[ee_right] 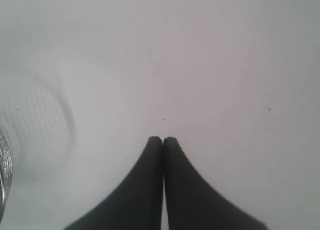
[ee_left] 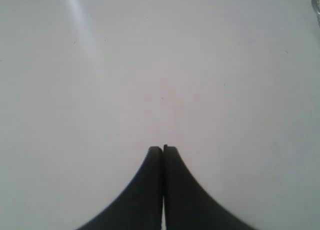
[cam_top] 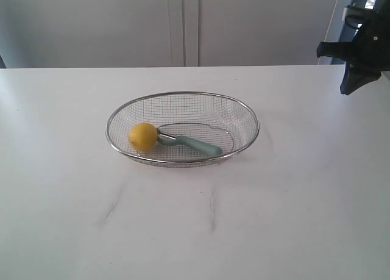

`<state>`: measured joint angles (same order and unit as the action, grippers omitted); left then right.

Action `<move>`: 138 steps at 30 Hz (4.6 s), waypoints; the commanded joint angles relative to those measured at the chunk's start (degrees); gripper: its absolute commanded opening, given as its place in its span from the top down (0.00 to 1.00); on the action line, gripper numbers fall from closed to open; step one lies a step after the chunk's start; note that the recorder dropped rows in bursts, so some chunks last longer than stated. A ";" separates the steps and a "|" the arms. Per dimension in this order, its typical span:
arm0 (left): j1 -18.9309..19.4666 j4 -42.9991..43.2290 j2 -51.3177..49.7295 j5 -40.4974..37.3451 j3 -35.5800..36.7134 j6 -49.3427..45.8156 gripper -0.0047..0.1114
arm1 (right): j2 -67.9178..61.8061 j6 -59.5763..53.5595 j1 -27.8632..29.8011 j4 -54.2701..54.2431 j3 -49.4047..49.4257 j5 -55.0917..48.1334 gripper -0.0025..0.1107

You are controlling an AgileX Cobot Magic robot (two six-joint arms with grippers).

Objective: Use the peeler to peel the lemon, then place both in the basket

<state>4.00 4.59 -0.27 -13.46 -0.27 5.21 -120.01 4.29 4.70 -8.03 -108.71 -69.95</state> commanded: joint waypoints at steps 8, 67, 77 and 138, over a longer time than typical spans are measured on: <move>0.13 0.11 0.27 -0.15 0.27 -1.00 0.96 | 0.58 0.09 0.29 0.21 0.17 3.92 0.98; 0.13 0.11 0.27 -0.04 0.27 -1.00 0.96 | 66.87 0.09 0.29 0.21 35.16 12.46 0.98; 0.13 0.11 0.27 -0.04 0.27 -1.00 0.96 | 81.31 -3.08 0.52 4.22 50.44 21.21 0.98; 0.13 0.21 0.27 0.16 0.27 -1.00 0.96 | 120.01 -2.97 -4.08 10.81 108.71 50.06 0.98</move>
<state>4.09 4.69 -0.27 -13.45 -0.15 4.15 -0.28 1.75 0.67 2.45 -0.27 -21.84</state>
